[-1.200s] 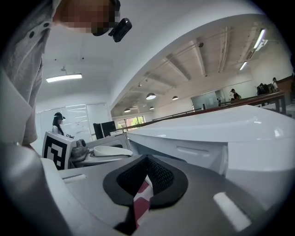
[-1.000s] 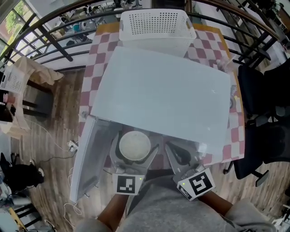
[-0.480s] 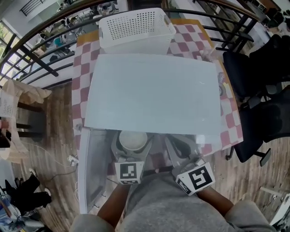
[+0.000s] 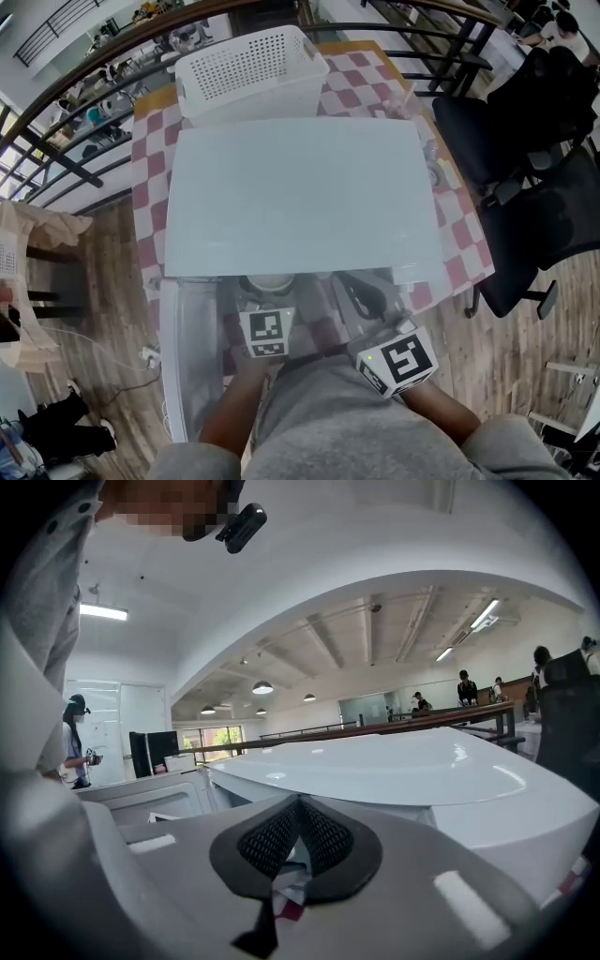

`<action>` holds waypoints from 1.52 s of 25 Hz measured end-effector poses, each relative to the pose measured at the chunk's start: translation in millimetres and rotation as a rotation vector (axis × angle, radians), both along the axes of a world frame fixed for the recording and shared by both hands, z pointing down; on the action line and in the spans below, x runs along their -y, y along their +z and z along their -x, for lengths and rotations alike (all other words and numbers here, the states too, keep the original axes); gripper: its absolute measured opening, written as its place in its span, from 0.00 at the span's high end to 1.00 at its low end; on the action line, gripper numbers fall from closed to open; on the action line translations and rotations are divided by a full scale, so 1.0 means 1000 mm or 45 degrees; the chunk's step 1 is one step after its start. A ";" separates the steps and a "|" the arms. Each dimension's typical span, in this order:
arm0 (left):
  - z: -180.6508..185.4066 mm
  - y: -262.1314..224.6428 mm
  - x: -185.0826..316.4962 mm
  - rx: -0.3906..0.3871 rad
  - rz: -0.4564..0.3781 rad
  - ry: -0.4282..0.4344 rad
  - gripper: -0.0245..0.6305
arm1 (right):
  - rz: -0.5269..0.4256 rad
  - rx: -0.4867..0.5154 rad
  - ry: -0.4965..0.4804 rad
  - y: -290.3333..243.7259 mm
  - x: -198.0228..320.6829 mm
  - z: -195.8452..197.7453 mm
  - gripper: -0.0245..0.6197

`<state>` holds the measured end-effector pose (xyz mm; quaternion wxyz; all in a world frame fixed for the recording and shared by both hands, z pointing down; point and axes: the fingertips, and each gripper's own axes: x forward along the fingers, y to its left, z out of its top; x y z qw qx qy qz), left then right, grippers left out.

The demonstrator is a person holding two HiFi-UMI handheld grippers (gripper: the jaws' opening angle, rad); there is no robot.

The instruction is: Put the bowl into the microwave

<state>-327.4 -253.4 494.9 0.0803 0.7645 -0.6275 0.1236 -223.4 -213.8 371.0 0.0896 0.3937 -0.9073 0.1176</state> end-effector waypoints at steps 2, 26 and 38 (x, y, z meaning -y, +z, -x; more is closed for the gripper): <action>0.003 0.008 0.003 -0.008 0.022 0.000 0.13 | 0.004 0.008 0.030 0.000 0.000 -0.001 0.97; 0.024 0.050 0.021 0.077 0.228 -0.120 0.15 | -0.051 0.023 0.116 -0.010 -0.015 -0.002 0.97; 0.017 0.052 0.017 0.042 0.256 -0.051 0.15 | -0.058 0.028 0.141 -0.010 -0.025 -0.006 0.97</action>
